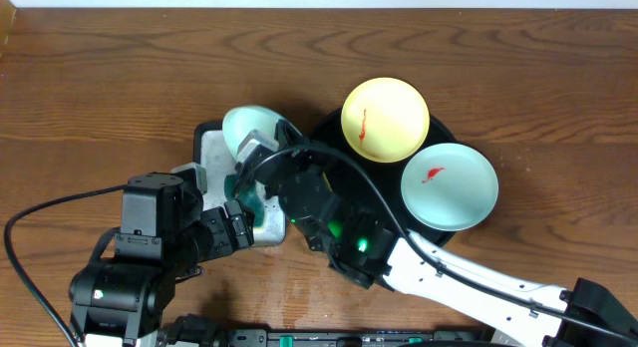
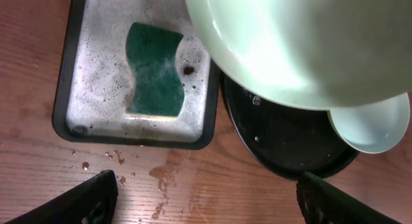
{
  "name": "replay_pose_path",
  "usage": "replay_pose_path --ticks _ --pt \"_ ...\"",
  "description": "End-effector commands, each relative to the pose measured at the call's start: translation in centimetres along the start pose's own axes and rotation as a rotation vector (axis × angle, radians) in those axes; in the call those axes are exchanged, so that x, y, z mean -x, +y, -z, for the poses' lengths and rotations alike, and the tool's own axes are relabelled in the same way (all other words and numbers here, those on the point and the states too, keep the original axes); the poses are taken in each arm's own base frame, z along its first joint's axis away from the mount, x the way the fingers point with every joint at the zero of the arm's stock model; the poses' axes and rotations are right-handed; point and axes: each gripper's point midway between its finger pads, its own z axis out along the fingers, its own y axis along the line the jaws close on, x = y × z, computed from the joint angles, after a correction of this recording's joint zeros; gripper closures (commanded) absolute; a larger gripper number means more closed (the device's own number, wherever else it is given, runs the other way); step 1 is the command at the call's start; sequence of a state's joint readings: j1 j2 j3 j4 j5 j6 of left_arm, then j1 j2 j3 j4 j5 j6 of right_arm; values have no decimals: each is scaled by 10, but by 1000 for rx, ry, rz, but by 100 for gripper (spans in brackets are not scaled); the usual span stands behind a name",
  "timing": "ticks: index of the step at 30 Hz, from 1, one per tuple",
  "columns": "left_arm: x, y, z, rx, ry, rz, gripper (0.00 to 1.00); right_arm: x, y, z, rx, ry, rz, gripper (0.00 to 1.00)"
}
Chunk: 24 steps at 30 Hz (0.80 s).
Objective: Clean dirty plates on tray and stack at the side
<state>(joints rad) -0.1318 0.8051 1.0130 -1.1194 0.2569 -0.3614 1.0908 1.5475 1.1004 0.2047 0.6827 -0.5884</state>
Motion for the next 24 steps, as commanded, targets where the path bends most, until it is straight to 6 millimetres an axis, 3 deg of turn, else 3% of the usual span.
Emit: replay_pose_path --ticks 1,4,9,13,15,18,22,23,24 --pt "0 0 1 -3 -1 -10 11 2 -18 6 -75 21 -99 99" --pt "0 0 1 -3 -1 -10 11 -5 1 4 21 36 -118 99" --pt "0 0 1 -3 -1 -10 11 -32 -24 -2 -85 123 -414 99" --pt "0 0 1 -3 -1 -10 11 -71 -22 -2 26 265 -780 99" --pt "0 0 1 -3 -1 -10 11 -96 -31 -1 83 358 -940 99" --pt "0 0 1 -3 -1 -10 11 -126 -55 1 168 443 -1108 99" --pt "0 0 1 -3 -1 -10 11 -168 -111 15 210 481 -1295 99" --pt "0 0 1 -3 -1 -10 11 -199 -142 26 144 511 -1373 99" --pt "0 0 1 -3 -1 -10 11 -219 -158 33 96 533 -1413 99"
